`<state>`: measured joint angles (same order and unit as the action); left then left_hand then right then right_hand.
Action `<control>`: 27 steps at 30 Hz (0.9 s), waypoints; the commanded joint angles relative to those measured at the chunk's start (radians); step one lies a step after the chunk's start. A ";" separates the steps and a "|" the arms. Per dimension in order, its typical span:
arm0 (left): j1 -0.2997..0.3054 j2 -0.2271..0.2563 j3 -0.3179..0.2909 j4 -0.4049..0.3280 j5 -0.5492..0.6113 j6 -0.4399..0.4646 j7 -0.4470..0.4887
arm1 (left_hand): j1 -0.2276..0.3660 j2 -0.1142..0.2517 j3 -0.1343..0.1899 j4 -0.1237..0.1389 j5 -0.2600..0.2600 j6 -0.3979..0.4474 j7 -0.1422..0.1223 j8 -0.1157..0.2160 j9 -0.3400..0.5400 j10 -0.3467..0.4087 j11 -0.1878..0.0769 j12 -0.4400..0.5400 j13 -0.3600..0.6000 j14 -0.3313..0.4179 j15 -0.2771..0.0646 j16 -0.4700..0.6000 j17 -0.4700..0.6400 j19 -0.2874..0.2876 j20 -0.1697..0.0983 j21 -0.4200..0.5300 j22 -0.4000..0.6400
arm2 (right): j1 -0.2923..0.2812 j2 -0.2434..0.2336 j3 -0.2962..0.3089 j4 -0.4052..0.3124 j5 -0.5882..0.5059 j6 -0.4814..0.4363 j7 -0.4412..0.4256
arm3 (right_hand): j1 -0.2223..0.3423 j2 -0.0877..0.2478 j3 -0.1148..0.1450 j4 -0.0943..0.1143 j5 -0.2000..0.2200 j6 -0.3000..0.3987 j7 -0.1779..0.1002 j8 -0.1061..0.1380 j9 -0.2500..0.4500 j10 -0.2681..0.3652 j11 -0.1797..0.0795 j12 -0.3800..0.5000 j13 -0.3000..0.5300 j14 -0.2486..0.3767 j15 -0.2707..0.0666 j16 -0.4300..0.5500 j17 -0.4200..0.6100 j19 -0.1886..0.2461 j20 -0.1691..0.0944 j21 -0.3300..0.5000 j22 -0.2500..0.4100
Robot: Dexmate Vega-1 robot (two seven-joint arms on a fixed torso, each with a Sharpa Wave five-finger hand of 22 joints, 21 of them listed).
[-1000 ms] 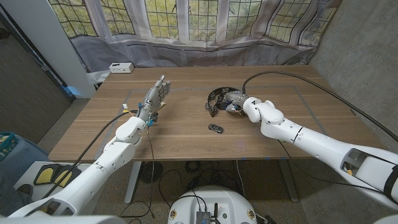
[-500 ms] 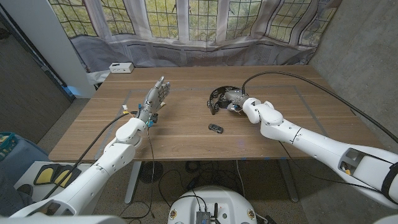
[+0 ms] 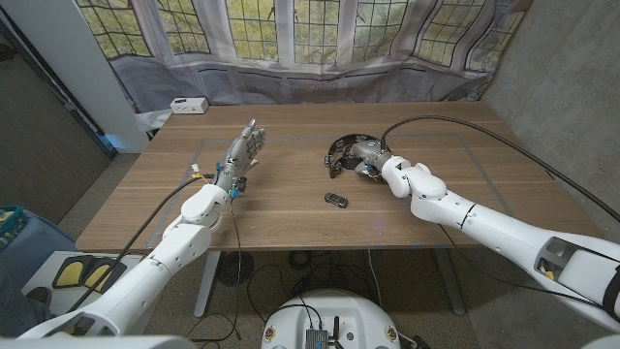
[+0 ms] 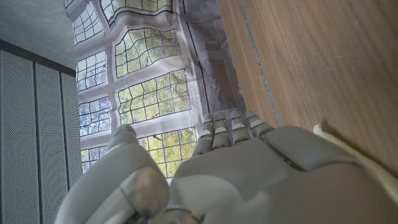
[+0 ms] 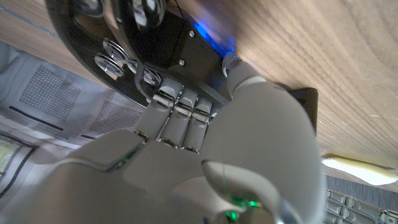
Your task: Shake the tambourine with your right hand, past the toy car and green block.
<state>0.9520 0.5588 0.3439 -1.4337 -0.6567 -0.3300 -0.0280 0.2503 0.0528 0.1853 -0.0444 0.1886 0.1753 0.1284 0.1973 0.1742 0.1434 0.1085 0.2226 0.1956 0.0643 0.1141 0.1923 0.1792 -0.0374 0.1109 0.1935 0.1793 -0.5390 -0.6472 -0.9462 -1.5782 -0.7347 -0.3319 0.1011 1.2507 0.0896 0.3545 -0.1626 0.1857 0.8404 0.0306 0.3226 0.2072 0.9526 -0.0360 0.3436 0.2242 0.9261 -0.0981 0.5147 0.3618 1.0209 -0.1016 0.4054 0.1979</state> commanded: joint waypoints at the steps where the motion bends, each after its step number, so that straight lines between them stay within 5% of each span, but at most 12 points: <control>1: 0.000 -0.007 0.004 0.002 -0.001 -0.002 0.002 | -0.002 0.010 0.004 -0.003 -0.002 0.010 -0.003 -0.002 0.005 0.007 -0.003 0.000 0.002 0.006 -0.002 0.001 0.002 0.000 0.008 0.007 0.001 | -0.046 -0.029 0.046 -0.056 0.003 0.048 -0.095 | 0.071 0.052 -0.007 -0.001 0.003 0.133 -0.117 0.009 0.005 0.022 -0.005 0.013 0.011 0.060 -0.139 0.010 0.002 0.074 -0.068 0.013 0.005; 27: -0.009 -0.001 0.021 -0.037 0.025 0.024 0.020 | -0.001 0.014 0.006 -0.006 -0.002 0.018 0.000 -0.002 0.006 0.011 0.000 0.000 0.002 0.014 0.000 0.002 0.001 0.002 0.007 0.007 0.002 | -0.176 -0.073 0.160 -0.206 0.000 0.031 -0.220 | 0.082 0.055 -0.012 0.004 -0.002 0.142 -0.108 0.007 0.008 0.031 -0.003 0.017 0.021 0.077 -0.135 -0.013 0.003 0.068 -0.063 0.036 0.007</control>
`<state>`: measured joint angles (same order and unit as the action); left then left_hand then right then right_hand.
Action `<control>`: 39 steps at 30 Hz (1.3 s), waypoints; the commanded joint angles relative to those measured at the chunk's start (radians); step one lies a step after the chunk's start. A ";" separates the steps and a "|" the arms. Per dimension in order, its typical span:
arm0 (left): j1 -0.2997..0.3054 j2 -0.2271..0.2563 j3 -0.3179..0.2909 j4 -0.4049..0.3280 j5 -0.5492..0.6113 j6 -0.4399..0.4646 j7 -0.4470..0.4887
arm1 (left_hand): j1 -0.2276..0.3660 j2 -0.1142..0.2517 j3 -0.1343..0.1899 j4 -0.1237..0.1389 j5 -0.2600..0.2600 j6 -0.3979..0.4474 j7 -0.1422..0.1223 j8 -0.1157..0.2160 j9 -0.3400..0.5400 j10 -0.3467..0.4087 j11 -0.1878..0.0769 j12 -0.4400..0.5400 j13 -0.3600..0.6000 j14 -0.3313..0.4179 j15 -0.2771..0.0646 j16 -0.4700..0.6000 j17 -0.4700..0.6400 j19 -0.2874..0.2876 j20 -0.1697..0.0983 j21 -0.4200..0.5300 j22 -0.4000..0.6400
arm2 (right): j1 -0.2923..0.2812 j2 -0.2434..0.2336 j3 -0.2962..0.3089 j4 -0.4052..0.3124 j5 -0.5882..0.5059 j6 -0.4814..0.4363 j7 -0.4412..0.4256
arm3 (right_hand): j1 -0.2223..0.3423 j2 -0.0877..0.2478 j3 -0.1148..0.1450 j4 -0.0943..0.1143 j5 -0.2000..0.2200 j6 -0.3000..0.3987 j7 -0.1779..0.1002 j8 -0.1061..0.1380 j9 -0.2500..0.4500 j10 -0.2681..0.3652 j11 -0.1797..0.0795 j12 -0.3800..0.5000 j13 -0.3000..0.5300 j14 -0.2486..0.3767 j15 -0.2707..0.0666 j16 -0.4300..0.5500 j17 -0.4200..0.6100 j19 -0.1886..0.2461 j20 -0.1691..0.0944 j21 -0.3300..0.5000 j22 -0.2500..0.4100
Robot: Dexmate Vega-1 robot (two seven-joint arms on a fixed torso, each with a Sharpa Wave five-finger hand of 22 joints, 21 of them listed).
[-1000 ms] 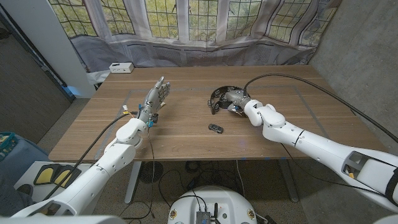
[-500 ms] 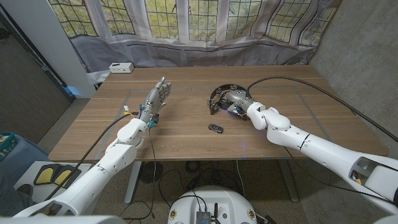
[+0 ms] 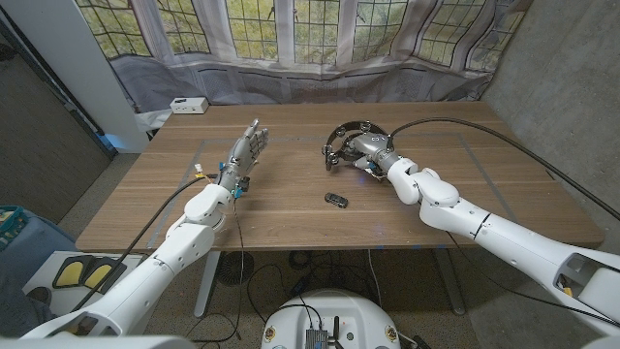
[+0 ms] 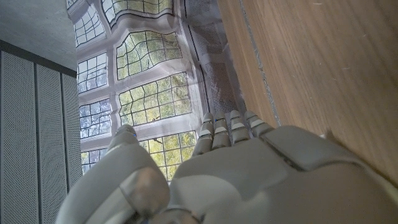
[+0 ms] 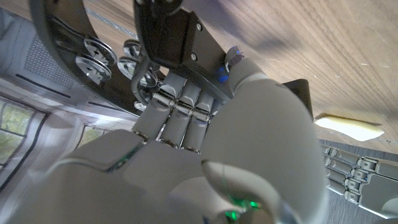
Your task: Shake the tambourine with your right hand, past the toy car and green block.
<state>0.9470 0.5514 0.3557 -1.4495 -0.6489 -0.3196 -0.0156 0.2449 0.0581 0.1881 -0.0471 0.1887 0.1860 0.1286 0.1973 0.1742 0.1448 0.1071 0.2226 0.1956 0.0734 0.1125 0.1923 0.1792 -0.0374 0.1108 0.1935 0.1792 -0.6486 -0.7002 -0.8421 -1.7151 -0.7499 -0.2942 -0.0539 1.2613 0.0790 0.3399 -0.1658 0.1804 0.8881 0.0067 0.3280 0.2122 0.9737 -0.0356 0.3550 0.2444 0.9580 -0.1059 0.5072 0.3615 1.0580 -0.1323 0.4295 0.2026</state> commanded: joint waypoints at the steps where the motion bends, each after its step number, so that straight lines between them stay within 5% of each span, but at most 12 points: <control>1: -0.005 0.009 0.011 -0.023 0.019 0.017 0.007 | 0.004 0.008 0.003 -0.004 -0.002 0.007 0.000 -0.002 0.006 0.010 0.001 0.000 0.002 0.004 0.001 0.002 0.001 0.002 0.007 0.007 0.002 | -0.075 -0.022 0.062 -0.077 0.019 -0.005 -0.073 | 0.072 0.066 0.002 0.007 0.003 0.095 -0.085 0.001 0.003 0.009 -0.004 0.005 0.001 0.046 -0.127 -0.007 0.003 0.030 -0.032 0.012 0.002; 16: -0.025 0.003 0.030 -0.028 0.036 0.026 0.003 | 0.004 0.009 0.003 -0.007 -0.003 0.028 0.013 0.003 0.005 0.028 0.000 0.005 0.002 0.019 0.000 0.005 0.001 0.016 0.003 0.011 0.001 | -0.147 -0.061 0.115 -0.190 -0.003 -0.007 -0.114 | 0.067 0.070 -0.001 0.015 0.003 0.095 -0.083 -0.002 0.004 0.010 -0.001 0.002 0.002 0.051 -0.122 -0.017 0.010 0.020 -0.027 0.021 0.002; 27: -0.050 -0.035 0.043 0.024 0.055 -0.046 -0.020 | 0.003 0.004 0.001 -0.010 -0.004 0.042 0.018 0.005 0.005 0.038 0.003 0.007 0.002 0.030 0.001 0.007 0.001 0.030 0.003 0.015 0.001 | -0.180 -0.102 0.162 -0.224 0.001 0.054 -0.133 | 0.065 0.071 -0.003 0.017 0.003 0.096 -0.084 -0.005 0.005 0.008 -0.001 0.000 0.004 0.048 -0.121 -0.025 0.016 0.011 -0.027 0.027 0.002; 39: -0.040 -0.035 0.023 0.027 0.012 -0.071 -0.055 | 0.003 0.000 -0.001 -0.013 -0.004 0.047 0.015 0.003 0.005 0.045 0.013 0.007 0.002 0.040 0.005 0.007 0.001 0.049 -0.007 0.019 0.001 | -0.205 -0.070 0.178 -0.257 0.003 -0.013 -0.095 | 0.065 0.071 -0.005 0.017 0.003 0.097 -0.084 -0.006 0.005 0.008 0.002 -0.002 0.005 0.047 -0.119 -0.031 0.023 0.003 -0.026 0.033 0.001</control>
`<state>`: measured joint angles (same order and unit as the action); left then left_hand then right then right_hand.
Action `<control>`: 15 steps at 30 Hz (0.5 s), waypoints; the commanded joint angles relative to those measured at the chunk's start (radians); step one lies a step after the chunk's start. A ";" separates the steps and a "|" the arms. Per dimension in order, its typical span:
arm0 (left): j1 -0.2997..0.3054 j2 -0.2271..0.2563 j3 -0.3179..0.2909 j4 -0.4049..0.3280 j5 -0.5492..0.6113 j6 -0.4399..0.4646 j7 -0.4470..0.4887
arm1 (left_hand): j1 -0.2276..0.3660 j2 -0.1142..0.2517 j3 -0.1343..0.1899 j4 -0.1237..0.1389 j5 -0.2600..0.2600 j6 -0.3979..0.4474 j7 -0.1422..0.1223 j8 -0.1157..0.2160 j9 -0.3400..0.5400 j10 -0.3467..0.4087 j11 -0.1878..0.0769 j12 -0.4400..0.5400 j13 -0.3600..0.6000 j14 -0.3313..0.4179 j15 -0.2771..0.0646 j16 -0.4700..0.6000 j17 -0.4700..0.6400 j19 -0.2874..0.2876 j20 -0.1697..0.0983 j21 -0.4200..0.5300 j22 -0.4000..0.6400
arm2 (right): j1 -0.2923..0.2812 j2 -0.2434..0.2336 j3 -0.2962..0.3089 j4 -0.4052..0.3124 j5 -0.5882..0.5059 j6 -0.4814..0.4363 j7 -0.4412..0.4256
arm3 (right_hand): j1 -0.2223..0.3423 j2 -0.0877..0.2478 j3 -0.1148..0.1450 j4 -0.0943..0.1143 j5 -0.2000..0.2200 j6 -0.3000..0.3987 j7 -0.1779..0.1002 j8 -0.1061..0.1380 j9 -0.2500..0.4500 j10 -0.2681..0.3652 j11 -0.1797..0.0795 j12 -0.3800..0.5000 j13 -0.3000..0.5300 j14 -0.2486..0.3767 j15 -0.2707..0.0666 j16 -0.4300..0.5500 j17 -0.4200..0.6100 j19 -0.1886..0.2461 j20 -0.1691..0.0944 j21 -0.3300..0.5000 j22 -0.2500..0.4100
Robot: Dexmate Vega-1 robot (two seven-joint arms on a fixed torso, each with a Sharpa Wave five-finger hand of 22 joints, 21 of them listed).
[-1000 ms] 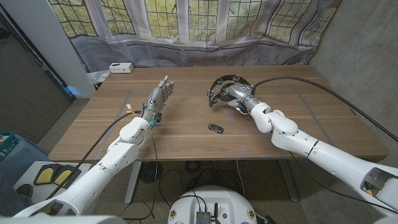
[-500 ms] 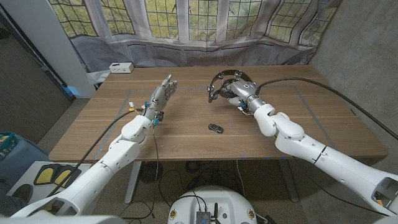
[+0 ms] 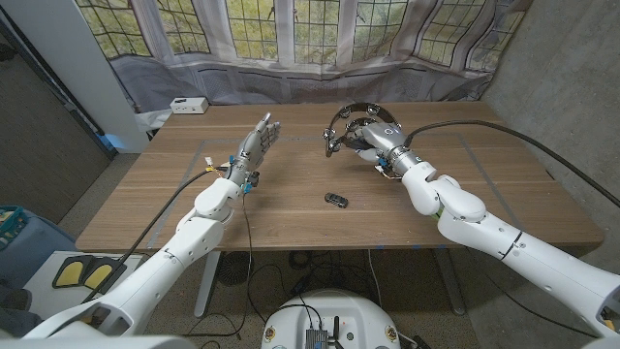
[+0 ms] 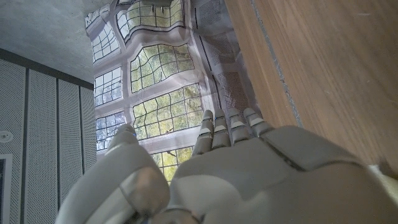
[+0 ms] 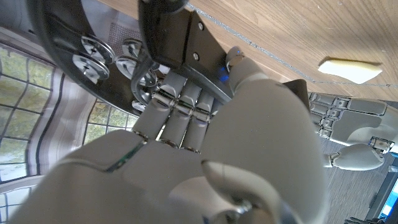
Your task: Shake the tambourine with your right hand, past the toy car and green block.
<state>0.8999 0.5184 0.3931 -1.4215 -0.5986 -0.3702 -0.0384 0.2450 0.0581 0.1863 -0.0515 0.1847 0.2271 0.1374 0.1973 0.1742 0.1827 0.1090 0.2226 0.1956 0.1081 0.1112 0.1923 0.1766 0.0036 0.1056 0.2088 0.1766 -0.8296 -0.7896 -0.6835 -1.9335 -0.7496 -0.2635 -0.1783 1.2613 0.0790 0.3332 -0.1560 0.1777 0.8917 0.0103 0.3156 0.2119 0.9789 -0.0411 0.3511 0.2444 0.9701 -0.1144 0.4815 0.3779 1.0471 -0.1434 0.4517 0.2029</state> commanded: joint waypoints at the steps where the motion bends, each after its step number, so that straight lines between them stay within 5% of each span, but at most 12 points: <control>1: 0.013 0.003 -0.019 -0.012 -0.042 -0.015 -0.026 | 0.003 0.000 0.001 -0.009 0.000 0.006 0.008 0.003 0.005 0.007 0.011 0.007 0.002 0.005 0.006 0.007 0.003 0.009 -0.002 0.004 0.003 | -0.023 0.024 0.017 -0.044 -0.002 -0.051 0.034 | 0.065 0.072 0.001 0.007 0.006 0.093 -0.088 0.006 0.006 0.001 0.006 0.001 0.006 0.034 -0.111 -0.005 0.007 0.013 -0.015 0.012 0.001; 15: 0.033 0.037 -0.035 -0.056 -0.073 0.027 -0.041 | 0.003 0.000 0.001 -0.012 0.000 0.009 0.012 0.001 0.005 0.008 0.012 0.006 0.002 0.008 0.011 0.005 0.003 0.011 -0.002 0.002 0.003 | -0.007 0.044 0.017 -0.085 -0.022 -0.077 0.056 | 0.063 0.076 0.000 0.010 0.007 0.092 -0.088 0.002 0.006 -0.001 0.005 -0.002 0.008 0.032 -0.108 -0.013 0.017 0.005 -0.018 0.020 0.001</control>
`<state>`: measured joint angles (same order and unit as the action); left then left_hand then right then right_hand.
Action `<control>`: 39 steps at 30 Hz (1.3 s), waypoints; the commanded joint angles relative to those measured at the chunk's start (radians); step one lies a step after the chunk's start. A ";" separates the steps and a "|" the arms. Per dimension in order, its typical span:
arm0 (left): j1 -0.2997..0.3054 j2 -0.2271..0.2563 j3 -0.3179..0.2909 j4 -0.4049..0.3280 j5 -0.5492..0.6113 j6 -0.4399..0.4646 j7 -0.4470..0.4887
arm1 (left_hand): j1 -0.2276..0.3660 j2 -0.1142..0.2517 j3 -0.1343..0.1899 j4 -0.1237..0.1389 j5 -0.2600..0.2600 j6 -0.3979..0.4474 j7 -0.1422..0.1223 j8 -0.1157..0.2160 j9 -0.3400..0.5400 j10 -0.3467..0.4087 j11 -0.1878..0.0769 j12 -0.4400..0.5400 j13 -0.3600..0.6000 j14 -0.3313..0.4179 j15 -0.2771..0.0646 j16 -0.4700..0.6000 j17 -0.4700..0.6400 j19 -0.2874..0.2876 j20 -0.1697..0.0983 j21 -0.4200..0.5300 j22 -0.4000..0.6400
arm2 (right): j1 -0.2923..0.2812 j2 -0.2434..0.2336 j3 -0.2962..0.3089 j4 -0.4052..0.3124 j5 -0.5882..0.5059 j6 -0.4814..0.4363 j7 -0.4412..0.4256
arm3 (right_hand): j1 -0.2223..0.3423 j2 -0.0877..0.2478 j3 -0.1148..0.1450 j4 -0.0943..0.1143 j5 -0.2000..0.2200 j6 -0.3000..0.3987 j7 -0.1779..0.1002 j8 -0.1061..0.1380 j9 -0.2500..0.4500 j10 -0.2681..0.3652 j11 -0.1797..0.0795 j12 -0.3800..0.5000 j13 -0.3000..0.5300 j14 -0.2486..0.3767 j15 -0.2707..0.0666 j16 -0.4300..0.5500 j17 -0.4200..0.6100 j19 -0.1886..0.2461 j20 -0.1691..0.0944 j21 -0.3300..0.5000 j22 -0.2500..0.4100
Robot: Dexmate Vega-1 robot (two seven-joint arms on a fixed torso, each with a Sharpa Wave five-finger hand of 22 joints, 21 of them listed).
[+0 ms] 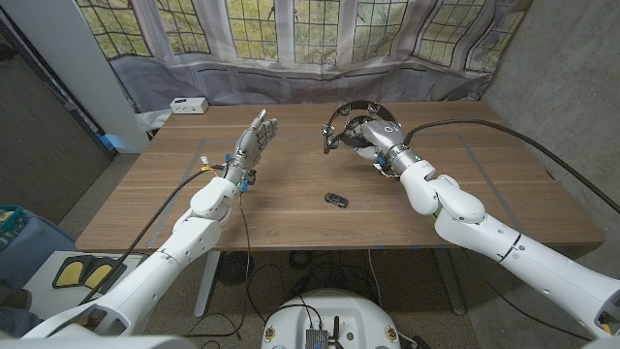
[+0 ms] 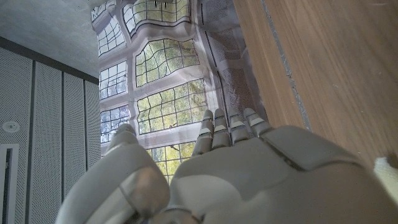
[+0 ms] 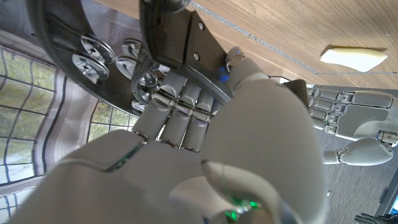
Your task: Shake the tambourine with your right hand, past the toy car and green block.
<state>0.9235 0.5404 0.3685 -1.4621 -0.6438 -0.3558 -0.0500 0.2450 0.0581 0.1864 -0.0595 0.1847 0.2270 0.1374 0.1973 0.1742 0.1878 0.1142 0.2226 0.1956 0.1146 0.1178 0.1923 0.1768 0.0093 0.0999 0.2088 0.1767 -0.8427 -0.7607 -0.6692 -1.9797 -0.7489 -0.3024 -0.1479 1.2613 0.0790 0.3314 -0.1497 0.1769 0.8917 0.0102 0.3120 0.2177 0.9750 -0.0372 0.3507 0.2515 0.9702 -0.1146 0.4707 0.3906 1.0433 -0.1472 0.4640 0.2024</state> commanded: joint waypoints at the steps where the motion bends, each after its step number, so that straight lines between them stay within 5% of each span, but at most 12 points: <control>1: 0.009 0.013 -0.012 -0.014 -0.027 0.005 -0.031 | 0.003 0.000 0.001 -0.004 0.000 0.009 0.011 0.001 0.005 0.003 0.007 0.006 0.002 0.002 0.004 0.005 0.003 0.006 0.004 0.002 0.003 | 0.006 0.015 0.005 -0.043 -0.026 -0.040 0.025 | 0.064 0.076 0.001 0.004 0.008 0.092 -0.088 0.006 0.001 0.003 0.002 -0.002 0.001 0.033 -0.110 -0.002 0.005 0.008 -0.014 0.009 0.001; 14: -0.010 -0.011 -0.003 0.009 -0.020 -0.011 -0.032 | 0.003 0.001 0.002 -0.005 0.000 0.012 0.009 0.000 0.005 0.006 0.006 0.005 0.002 0.002 0.002 0.004 0.003 0.004 0.005 0.000 0.003 | -0.025 -0.016 0.050 -0.101 -0.029 -0.037 0.004 | 0.061 0.078 0.001 0.006 0.008 0.091 -0.089 0.003 0.001 0.004 0.002 -0.002 0.004 0.030 -0.109 -0.008 0.011 0.003 -0.015 0.015 0.001; 25: -0.002 -0.011 0.003 -0.020 -0.003 0.008 0.004 | 0.003 0.002 0.002 -0.006 0.000 0.016 0.007 0.001 0.005 0.012 0.004 0.006 0.002 0.006 0.004 0.004 0.004 0.005 0.008 -0.001 0.003 | -0.085 -0.024 0.152 -0.092 0.123 0.019 -0.075 | 0.058 0.081 0.000 0.009 0.008 0.092 -0.088 0.002 0.001 0.005 0.003 -0.003 0.006 0.031 -0.107 -0.014 0.015 -0.001 -0.014 0.022 0.000; 32: -0.022 -0.029 0.020 -0.006 0.001 0.011 -0.006 | 0.002 0.002 0.002 -0.007 0.000 0.021 0.006 0.001 0.006 0.015 0.006 0.006 0.002 0.009 0.005 0.004 0.004 0.005 0.009 -0.002 0.003 | -0.170 0.021 0.291 -0.077 0.318 0.049 -0.197 | 0.057 0.081 0.000 0.009 0.008 0.092 -0.085 0.001 0.001 0.005 0.006 -0.004 0.007 0.030 -0.106 -0.018 0.018 -0.004 -0.011 0.027 0.000; 39: -0.039 -0.039 0.037 0.003 0.008 0.022 -0.011 | 0.002 0.003 0.002 -0.007 0.000 0.022 0.005 0.001 0.006 0.017 0.007 0.007 0.002 0.011 0.005 0.004 0.004 0.005 0.009 -0.003 0.003 | -0.265 0.066 0.438 -0.055 0.505 0.171 -0.332 | 0.058 0.082 0.000 0.008 0.008 0.092 -0.081 -0.001 0.001 0.005 0.007 -0.005 0.007 0.032 -0.106 -0.020 0.022 -0.005 -0.011 0.032 -0.001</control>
<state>0.9052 0.5164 0.3844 -1.4706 -0.6466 -0.3469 -0.0558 0.2450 0.0581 0.1864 -0.0593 0.1848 0.2396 0.1357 0.1973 0.1742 0.1931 0.1196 0.2226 0.1957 0.1184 0.1216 0.1923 0.1788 0.0137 0.1043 0.2088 0.1769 -0.9904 -0.7468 -0.4180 -2.0600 -0.4901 -0.2557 -0.3157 1.2527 0.0876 0.3286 -0.1442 0.1817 0.8915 0.0101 0.3080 0.2168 0.9750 -0.0373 0.3483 0.2531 0.9739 -0.1184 0.4529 0.4064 1.0400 -0.1504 0.4887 0.1972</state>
